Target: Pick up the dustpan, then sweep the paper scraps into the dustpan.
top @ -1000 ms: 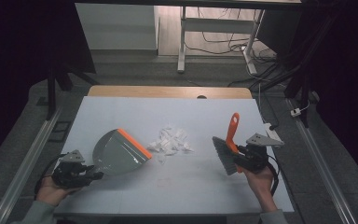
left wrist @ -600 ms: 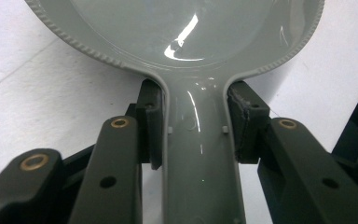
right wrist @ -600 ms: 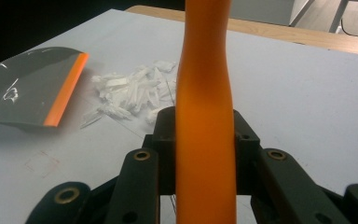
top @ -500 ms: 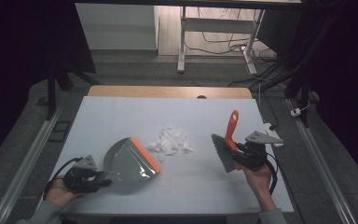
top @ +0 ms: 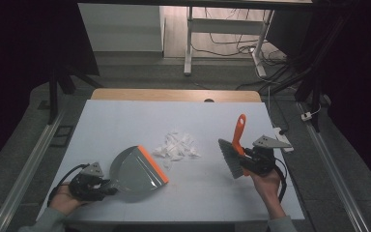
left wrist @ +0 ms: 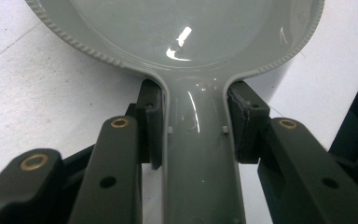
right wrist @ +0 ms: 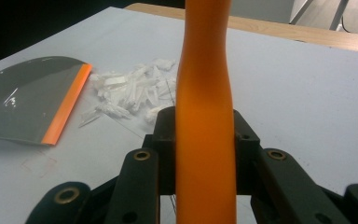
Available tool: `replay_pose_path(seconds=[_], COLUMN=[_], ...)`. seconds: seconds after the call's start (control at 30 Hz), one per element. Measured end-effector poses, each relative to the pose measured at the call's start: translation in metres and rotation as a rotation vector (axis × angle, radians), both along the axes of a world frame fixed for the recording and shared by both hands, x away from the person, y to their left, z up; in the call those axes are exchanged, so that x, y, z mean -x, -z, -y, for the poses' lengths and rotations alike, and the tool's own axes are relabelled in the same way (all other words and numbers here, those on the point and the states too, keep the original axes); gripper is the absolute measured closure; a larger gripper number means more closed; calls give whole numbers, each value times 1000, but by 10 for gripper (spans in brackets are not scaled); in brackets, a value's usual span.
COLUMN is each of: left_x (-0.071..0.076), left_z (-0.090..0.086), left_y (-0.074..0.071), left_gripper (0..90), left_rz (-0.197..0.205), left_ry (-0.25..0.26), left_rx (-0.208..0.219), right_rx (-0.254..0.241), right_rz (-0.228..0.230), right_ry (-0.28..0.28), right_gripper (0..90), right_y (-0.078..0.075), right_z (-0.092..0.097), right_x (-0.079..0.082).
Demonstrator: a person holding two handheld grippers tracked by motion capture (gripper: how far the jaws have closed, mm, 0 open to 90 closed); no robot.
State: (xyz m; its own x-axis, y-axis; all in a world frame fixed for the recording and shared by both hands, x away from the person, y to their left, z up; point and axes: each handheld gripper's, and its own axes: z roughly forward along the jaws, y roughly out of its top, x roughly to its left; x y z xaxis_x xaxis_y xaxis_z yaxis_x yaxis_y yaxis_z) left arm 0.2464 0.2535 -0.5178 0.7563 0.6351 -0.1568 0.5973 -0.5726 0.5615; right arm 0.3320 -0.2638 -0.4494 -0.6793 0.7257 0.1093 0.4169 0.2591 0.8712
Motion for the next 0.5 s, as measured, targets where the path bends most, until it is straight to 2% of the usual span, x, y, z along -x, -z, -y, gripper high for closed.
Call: replay_pose_path(seconds=[0.5], left_x=[-2], left_z=[-1], left_y=[1], left_gripper=[613], left_rz=[-4], left_ry=[-4], left_rx=[0], right_rx=[12], right_rz=[5], right_ry=[-10], right_gripper=[704], right_y=[-3], right_z=[-12], right_x=[-6])
